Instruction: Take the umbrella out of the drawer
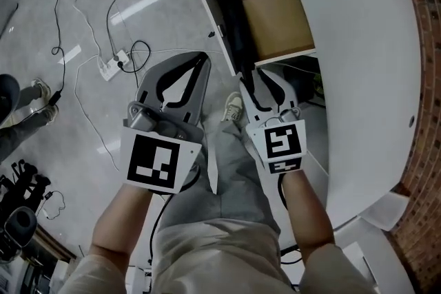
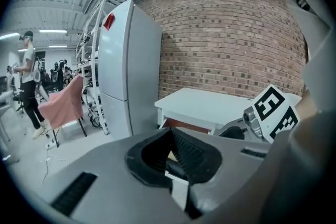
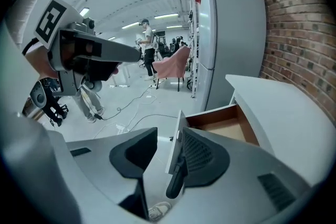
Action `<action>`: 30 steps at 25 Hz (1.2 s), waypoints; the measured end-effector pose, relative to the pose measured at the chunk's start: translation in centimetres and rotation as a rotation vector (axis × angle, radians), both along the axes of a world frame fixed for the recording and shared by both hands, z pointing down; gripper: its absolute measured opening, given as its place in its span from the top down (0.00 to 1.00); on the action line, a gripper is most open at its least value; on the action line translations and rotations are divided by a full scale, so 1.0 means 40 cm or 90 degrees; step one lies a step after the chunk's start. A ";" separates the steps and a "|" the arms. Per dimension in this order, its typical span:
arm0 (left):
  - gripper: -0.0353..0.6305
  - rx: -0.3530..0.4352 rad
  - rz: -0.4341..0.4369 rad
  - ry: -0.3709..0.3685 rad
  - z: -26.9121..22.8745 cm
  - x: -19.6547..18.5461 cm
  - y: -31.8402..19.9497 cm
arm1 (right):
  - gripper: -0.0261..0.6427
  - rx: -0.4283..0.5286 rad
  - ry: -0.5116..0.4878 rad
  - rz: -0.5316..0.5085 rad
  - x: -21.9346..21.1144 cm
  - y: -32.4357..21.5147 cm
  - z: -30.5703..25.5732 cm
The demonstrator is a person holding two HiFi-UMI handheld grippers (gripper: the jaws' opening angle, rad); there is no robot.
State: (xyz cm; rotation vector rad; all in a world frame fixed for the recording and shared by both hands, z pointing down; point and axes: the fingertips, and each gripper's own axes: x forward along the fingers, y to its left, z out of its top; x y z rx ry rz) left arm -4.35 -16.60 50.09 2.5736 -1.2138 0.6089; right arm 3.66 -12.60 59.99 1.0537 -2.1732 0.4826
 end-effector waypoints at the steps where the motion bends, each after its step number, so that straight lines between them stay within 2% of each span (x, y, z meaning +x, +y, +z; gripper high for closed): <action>1: 0.94 -0.004 0.001 0.000 0.025 0.000 0.004 | 0.75 -0.002 0.008 -0.001 0.000 0.005 0.025; 7: 0.94 -0.034 0.003 -0.005 0.171 0.004 0.038 | 0.75 -0.021 0.036 0.006 0.011 0.042 0.164; 14: 0.94 -0.069 -0.028 0.019 0.341 0.019 0.072 | 0.75 -0.026 0.082 0.000 0.040 0.077 0.320; 17: 0.94 -0.082 -0.040 0.030 0.396 0.028 0.079 | 0.76 -0.046 0.079 0.006 0.043 0.088 0.376; 19: 0.94 -0.090 -0.050 0.043 0.421 0.033 0.077 | 0.79 -0.062 0.093 0.009 0.050 0.095 0.417; 22: 0.94 -0.092 -0.055 0.051 0.445 0.040 0.070 | 0.80 -0.055 0.151 -0.006 0.066 0.095 0.463; 27: 0.94 -0.085 -0.057 0.053 0.471 0.049 0.067 | 0.81 -0.033 0.164 0.004 0.071 0.090 0.481; 30: 0.94 -0.075 -0.058 0.057 0.479 0.053 0.078 | 0.81 -0.043 0.186 0.039 0.082 0.089 0.510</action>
